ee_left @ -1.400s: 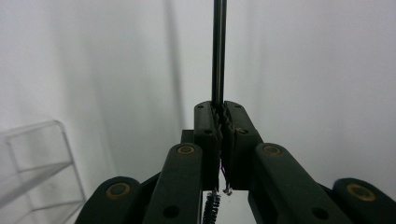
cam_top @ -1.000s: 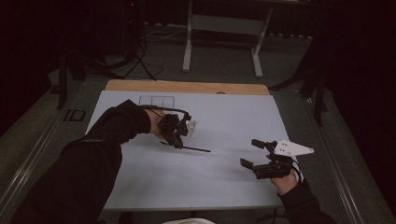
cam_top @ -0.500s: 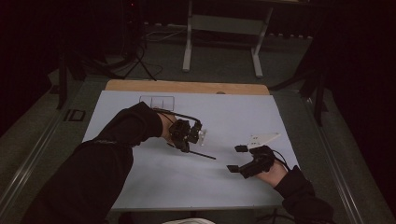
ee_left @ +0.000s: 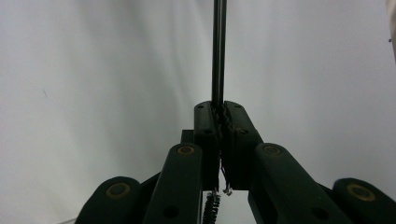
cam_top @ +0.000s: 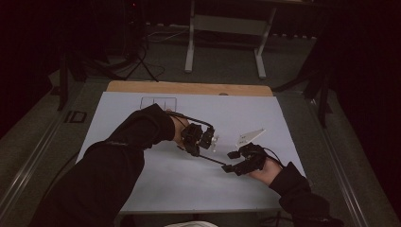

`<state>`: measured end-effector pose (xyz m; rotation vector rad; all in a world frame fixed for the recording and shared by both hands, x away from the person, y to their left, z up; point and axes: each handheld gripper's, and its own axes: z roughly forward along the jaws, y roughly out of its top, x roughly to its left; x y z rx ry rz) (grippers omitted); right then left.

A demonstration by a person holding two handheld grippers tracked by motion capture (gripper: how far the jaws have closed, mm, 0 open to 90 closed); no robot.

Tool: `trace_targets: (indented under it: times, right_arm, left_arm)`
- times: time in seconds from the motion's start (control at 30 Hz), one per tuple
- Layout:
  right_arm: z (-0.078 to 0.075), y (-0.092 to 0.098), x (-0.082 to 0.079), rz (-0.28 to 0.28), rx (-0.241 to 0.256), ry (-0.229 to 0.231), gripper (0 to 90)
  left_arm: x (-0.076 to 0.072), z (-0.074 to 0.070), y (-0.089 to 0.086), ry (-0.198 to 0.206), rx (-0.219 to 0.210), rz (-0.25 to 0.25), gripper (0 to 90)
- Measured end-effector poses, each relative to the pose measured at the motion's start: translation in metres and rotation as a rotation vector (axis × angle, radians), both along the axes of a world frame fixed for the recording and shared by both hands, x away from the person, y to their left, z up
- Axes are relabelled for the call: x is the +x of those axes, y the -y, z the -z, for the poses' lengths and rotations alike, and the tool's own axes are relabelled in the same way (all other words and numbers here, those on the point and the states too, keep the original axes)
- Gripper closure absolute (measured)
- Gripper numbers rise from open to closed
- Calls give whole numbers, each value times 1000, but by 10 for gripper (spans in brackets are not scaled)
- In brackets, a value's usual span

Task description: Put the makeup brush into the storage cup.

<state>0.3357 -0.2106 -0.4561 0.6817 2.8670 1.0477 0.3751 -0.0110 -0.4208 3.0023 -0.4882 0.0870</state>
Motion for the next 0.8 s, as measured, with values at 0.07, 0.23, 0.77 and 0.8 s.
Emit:
trace_targets:
  times: [0.07, 0.23, 0.77, 0.8]
  right_arm:
    - [0, -1, 0, 2, -11, 1, 425]
    - [4, -5, 4, -3, -23, -24, 497]
    - [15, -10, 11, 3, -50, -96, 703]
    - [16, -10, 11, 2, -48, -99, 723]
  left_arm:
    - [-1, 0, 4, 6, 4, 17, 861]
    - [-2, 2, 11, 17, -1, 24, 861]
    - [-3, 4, 19, 49, 3, 45, 861]
    - [-2, 5, 19, 44, 6, 37, 861]
